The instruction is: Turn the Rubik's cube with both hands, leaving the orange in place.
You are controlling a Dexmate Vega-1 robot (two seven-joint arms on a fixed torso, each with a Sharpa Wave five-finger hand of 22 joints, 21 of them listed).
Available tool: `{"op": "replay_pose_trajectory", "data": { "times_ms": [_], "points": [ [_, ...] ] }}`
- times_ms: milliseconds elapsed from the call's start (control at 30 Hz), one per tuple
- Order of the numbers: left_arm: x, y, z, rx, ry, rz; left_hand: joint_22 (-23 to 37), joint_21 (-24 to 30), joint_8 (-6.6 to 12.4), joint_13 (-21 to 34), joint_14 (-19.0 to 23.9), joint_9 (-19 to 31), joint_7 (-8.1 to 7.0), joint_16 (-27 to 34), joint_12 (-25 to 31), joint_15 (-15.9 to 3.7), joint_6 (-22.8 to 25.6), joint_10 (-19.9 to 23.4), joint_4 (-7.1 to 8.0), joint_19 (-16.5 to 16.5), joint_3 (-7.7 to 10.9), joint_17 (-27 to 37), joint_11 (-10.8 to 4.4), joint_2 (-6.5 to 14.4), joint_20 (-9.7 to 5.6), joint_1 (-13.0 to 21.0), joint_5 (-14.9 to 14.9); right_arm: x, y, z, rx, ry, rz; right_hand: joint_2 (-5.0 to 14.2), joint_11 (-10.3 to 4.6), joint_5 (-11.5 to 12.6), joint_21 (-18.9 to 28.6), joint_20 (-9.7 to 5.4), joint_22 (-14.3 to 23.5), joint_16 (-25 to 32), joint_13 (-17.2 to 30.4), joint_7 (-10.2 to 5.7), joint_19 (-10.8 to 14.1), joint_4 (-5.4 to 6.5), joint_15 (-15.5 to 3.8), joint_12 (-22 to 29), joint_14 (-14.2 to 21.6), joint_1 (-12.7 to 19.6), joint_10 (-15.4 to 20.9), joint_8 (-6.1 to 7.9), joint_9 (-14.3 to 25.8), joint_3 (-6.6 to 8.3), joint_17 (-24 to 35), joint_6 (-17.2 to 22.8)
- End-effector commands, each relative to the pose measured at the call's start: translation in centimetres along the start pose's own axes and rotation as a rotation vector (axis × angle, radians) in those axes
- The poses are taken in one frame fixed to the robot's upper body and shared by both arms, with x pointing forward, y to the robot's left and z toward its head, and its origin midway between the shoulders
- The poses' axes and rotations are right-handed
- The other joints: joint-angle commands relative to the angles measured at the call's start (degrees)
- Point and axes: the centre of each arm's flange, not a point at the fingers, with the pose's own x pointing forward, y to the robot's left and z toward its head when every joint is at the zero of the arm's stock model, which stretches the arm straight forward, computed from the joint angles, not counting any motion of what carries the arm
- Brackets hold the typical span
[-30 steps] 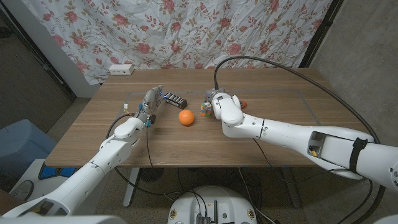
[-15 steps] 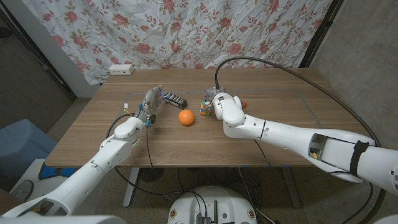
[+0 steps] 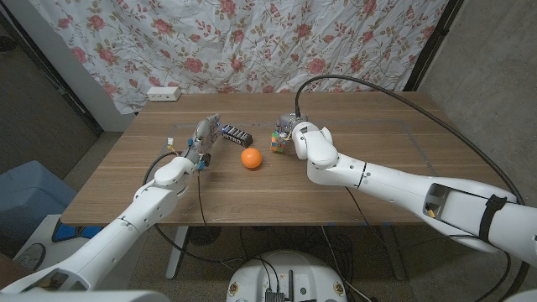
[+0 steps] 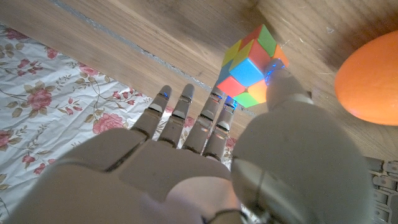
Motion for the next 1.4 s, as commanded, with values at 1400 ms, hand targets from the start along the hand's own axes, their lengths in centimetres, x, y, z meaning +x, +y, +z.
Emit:
{"op": "replay_pose_trajectory", "data": {
  "times_ms": [1400],
  "points": [
    [-1.5,-5.0,6.6,0.217,-0.061,-0.138,0.11,0.96,1.13,0.31,2.83,0.1,0.9,0.8,0.94,-0.93,4.97,4.52,0.39,2.59,0.56,0.29,-0.02,4.13,0.17,-0.93,0.32,-3.4,-1.2,-7.7,0.415,-0.171,-0.218,1.52,-0.36,-0.41,-0.01,-0.77,0.13,1.11,0.52,0.01,1.71,0.06,-7.01,-0.61,1.09,0.12,3.34,0.44,-0.1,-1.7,0.54,1.26]
  ]
}}
